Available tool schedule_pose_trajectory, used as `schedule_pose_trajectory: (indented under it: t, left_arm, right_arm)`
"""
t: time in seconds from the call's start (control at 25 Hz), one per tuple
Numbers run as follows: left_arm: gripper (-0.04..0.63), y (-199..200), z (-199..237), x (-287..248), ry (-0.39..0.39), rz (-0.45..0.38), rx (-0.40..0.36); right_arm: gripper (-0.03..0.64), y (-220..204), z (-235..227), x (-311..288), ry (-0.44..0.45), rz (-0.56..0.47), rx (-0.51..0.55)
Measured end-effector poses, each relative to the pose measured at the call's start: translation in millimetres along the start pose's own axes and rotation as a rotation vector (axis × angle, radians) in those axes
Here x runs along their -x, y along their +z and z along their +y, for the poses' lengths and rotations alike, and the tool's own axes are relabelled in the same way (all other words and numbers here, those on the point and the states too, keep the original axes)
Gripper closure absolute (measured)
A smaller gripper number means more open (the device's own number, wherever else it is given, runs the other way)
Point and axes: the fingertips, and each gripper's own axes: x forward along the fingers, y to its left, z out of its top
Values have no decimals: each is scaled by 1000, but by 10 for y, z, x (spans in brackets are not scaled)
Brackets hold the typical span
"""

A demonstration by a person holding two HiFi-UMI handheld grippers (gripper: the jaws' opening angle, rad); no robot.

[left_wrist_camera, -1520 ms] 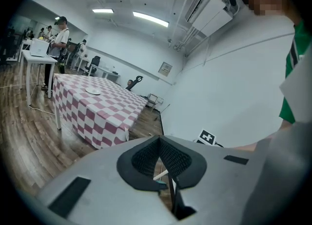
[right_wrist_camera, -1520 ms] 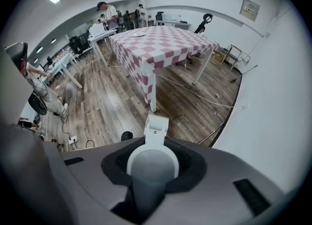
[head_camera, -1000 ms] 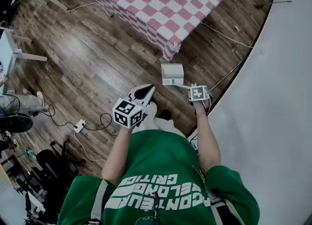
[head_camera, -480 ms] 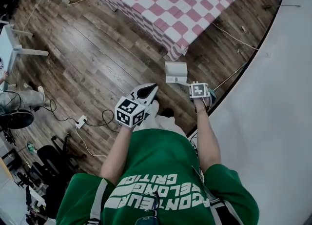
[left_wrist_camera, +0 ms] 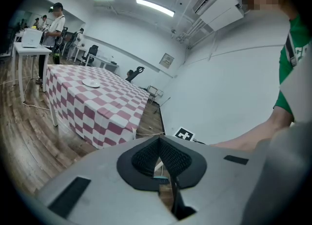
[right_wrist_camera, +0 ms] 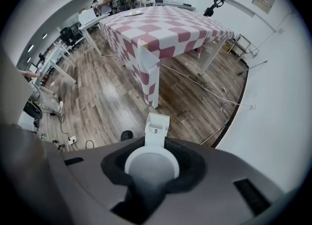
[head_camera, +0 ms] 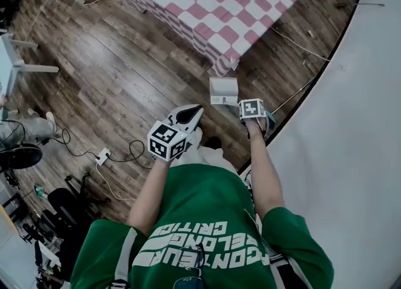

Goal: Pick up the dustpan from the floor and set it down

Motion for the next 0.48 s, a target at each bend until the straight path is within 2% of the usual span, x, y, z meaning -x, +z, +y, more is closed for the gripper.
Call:
schedule_pose_trajectory:
  t: [0.28,0.48]
  left_arm:
    - [592,-16,-25,28,5,0,-11]
    - [592,6,-77,65,5,-3,-23]
  right_arm:
    - [499,-39,-2,11,36,3,-8]
    - [463,21,66,168,91,-56,-23]
